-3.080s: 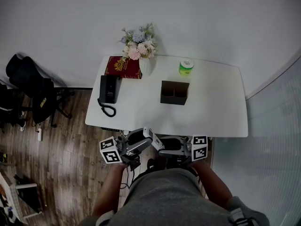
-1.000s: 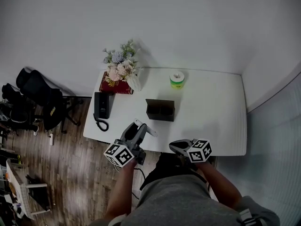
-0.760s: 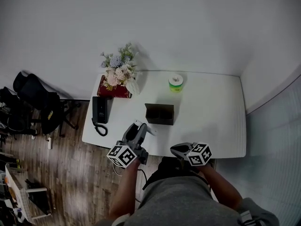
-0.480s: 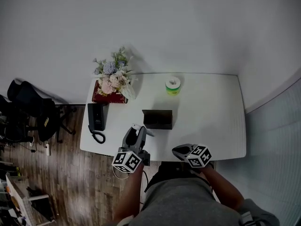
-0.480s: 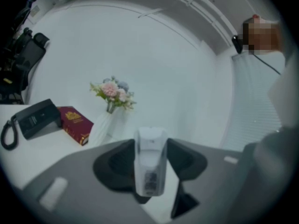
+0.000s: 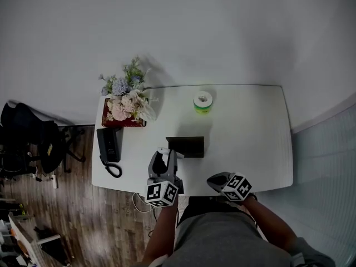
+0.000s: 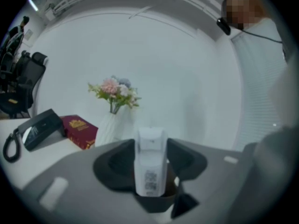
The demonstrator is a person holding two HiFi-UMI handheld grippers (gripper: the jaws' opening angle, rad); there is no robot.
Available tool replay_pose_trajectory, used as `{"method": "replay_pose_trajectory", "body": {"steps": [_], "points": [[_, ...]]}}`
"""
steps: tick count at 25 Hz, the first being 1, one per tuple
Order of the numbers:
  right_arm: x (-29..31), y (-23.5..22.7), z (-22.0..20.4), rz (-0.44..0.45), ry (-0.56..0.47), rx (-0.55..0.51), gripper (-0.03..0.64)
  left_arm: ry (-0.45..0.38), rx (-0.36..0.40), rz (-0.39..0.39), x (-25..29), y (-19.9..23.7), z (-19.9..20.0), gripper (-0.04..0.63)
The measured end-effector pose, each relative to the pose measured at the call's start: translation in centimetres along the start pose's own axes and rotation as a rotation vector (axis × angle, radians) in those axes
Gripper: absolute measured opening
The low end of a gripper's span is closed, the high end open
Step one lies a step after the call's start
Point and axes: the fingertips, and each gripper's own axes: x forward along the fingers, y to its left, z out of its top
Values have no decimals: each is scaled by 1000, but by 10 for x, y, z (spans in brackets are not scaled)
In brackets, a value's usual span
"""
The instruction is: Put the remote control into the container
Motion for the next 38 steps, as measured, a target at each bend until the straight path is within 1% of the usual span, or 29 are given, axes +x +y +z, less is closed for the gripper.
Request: {"method": "replay_pose_trajectory", "body": {"steps": [5,9,15,20,23,34,38], "points": [[3,-9,-6,-8,42,-17,17,3,57,8,13,0,-5,210],[5,-13,-9,-12,59,-14,17,-3,86,18,19,4,-7,210],[6,-19,-13,-19,79,-10,17,-7,142,8,28,1,-11,210],[11,-24,-11,-26,88,-14,17,-1,173,5,33,3,-21,210],[16,-25,-5,-27,89,-27,17,1,180,-3,36,4,-27,210],[31,-31,7,-45,93,-50,17,51,273,-24,41,3,-48,210],[35,-29,2,-42,106,-52,17,67,342,-17,44,-1,-55,210]]}}
